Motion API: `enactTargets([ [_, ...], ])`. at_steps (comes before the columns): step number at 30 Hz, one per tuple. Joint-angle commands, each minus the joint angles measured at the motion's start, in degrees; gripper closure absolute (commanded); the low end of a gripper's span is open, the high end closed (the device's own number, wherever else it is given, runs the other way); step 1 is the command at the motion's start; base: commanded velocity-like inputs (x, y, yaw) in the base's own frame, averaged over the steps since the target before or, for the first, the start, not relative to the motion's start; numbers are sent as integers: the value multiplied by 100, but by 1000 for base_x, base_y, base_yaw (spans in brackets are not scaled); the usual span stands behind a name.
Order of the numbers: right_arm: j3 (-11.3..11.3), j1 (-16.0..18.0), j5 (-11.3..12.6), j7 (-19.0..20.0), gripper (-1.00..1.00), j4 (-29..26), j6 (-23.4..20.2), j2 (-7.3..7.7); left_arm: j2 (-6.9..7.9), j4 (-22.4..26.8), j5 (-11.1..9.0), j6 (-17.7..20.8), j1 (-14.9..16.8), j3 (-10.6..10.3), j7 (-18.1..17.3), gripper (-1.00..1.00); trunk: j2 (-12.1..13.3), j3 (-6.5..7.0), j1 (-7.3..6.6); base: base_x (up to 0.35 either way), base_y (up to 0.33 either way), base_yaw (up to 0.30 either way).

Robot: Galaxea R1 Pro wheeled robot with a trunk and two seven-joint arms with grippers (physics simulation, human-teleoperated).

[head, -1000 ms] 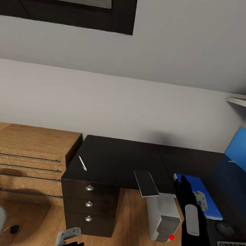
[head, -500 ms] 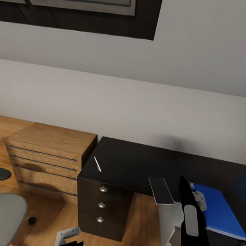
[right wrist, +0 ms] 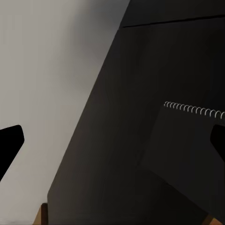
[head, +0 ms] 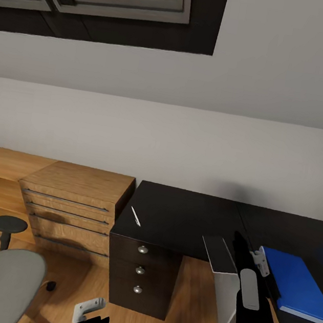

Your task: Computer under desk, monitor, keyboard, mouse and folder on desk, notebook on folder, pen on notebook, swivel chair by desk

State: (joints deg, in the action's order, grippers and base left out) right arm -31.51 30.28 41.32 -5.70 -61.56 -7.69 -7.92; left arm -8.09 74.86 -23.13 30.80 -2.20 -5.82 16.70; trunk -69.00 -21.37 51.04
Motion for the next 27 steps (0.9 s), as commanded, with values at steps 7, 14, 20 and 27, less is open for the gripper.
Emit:
enactTargets([
  [7,-12,-4,45,-25,-100,-13,-38,-8,1,11,-61,14,0,-6,52,-100,-4,-6,1,0,0,3],
  [14,-13,-11,84,-11,-100,-27,-34,-16,35,11,-61,14,0,-6,50,-100,-4,-6,1,0,55,0],
  [20,-13,-13,87,-2,-100,-31,-39,-9,53,11,-61,18,0,-5,45,-100,-4,-6,1,0,158,0],
  [27,-13,-14,87,-2,-100,-20,-13,-2,54,2,-67,16,0,-15,45,-100,-4,-6,1,-186,139,0],
])
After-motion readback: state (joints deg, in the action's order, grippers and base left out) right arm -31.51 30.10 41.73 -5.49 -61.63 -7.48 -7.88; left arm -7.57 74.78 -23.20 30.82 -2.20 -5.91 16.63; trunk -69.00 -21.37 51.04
